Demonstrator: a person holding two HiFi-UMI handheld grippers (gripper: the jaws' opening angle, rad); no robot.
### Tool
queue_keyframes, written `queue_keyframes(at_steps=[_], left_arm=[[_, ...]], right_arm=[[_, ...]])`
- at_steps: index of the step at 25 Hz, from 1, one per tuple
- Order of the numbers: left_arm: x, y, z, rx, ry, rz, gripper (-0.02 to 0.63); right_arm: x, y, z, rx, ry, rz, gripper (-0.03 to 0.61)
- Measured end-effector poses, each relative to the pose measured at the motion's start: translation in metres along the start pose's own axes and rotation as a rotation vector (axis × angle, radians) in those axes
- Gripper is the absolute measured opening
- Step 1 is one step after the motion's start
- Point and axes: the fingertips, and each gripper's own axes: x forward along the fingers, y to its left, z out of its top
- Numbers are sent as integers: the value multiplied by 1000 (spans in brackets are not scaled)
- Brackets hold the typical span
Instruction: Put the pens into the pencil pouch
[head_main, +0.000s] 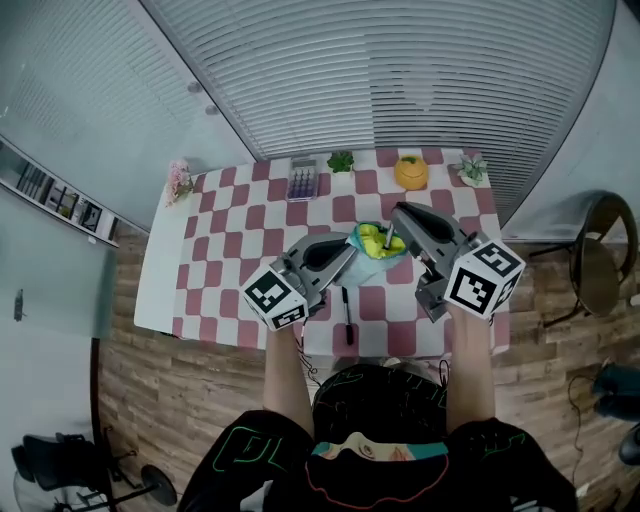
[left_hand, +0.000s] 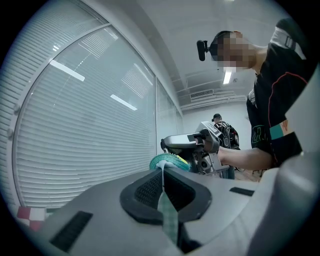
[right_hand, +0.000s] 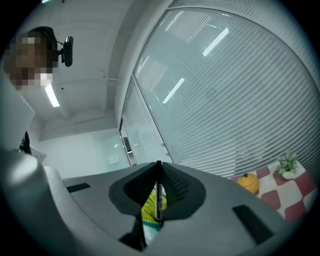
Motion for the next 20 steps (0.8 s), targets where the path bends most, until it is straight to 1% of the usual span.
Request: queue_keyframes(at_steps=[8, 12, 16, 20], left_arm=[[4, 2, 2, 3, -8, 6, -2], [2, 3, 1, 6, -3, 18, -2], [-4, 5, 1, 8, 1, 32, 0], [-11, 5, 2, 4, -1, 54, -2]], right_arm=[[-1, 1, -16, -115, 136, -6, 41], [-2, 0, -29, -169, 237, -21, 41], [-4, 0, -44, -189, 349, -34, 41], [-2, 3, -59, -169, 430, -12, 41]])
